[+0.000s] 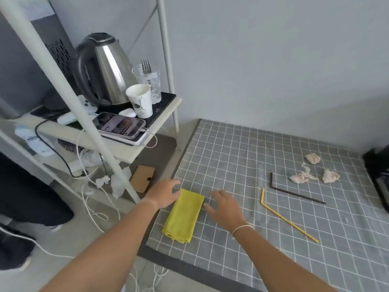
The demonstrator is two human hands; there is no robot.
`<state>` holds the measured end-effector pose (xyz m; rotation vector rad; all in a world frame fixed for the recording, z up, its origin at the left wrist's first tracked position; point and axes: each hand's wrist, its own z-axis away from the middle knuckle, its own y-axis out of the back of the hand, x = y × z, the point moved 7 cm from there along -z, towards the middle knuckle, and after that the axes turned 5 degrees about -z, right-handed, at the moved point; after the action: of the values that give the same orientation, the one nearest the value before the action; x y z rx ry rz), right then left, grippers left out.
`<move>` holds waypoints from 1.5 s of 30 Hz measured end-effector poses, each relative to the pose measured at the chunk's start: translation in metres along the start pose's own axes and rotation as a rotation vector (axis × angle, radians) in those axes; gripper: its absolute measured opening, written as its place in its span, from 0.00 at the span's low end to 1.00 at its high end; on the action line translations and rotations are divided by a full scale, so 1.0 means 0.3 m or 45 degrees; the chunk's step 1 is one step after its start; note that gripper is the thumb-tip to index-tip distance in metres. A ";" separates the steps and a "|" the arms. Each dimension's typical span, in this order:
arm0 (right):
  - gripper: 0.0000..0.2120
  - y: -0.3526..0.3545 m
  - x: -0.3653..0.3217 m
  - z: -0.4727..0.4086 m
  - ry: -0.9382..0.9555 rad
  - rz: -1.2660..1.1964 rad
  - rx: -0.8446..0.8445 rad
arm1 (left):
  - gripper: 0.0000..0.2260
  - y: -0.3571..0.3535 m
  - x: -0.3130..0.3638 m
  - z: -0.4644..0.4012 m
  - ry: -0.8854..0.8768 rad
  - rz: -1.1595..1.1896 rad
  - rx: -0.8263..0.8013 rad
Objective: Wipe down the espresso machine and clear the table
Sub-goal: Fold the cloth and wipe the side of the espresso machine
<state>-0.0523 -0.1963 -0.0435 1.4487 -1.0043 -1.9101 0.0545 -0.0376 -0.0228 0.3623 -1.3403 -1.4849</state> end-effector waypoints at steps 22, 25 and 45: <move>0.07 0.205 -0.010 -0.072 -0.284 -1.257 0.283 | 0.02 0.156 0.235 -0.151 -0.274 0.619 0.033; 0.05 0.409 0.035 -0.042 -0.197 -1.427 0.457 | 0.04 0.250 0.453 -0.151 -0.401 0.691 0.078; 0.06 1.243 0.822 0.595 -0.059 -1.388 0.799 | 0.04 -0.003 1.768 0.044 -0.770 0.896 0.054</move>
<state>-0.3002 -0.5619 0.1481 2.7260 -0.9549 -2.4255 -0.1683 -0.4675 0.1940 -0.5406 -1.7274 -0.9837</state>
